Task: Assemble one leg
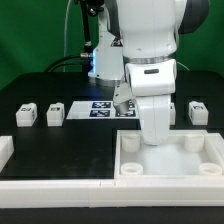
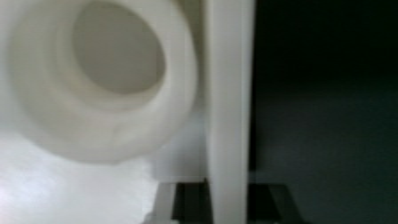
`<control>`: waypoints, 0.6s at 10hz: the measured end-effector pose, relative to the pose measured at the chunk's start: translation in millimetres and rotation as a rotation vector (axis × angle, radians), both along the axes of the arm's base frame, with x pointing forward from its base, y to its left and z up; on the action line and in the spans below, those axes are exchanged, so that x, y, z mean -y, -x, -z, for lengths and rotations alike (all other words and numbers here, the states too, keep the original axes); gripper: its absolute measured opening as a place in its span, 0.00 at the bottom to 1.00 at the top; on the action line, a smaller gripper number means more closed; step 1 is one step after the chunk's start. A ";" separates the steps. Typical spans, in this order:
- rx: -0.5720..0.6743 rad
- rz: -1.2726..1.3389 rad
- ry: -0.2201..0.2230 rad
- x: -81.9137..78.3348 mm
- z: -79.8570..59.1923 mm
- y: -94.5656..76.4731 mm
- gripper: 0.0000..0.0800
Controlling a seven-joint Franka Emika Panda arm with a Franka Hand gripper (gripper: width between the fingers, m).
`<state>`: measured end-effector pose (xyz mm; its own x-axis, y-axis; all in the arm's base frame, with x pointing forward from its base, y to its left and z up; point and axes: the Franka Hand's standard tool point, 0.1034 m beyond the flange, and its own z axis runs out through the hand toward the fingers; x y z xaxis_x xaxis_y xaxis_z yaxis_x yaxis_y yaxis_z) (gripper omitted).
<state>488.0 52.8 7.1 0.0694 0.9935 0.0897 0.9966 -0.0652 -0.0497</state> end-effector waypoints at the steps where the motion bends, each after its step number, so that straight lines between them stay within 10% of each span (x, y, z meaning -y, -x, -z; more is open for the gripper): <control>1: 0.006 -0.014 -0.002 0.3 0.1 -0.6 0.08; 5: 0.019 -0.028 -0.004 1.5 0.5 -1.2 0.08; 6: 0.019 -0.027 -0.004 1.6 0.6 -1.2 0.30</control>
Offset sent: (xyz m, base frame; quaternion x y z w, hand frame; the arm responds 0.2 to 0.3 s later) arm 0.0000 0.0000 0.0000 0.0000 0.0000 0.0000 1.0000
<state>489.2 51.2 6.5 0.0405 0.9946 0.0951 0.9988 -0.0377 -0.0310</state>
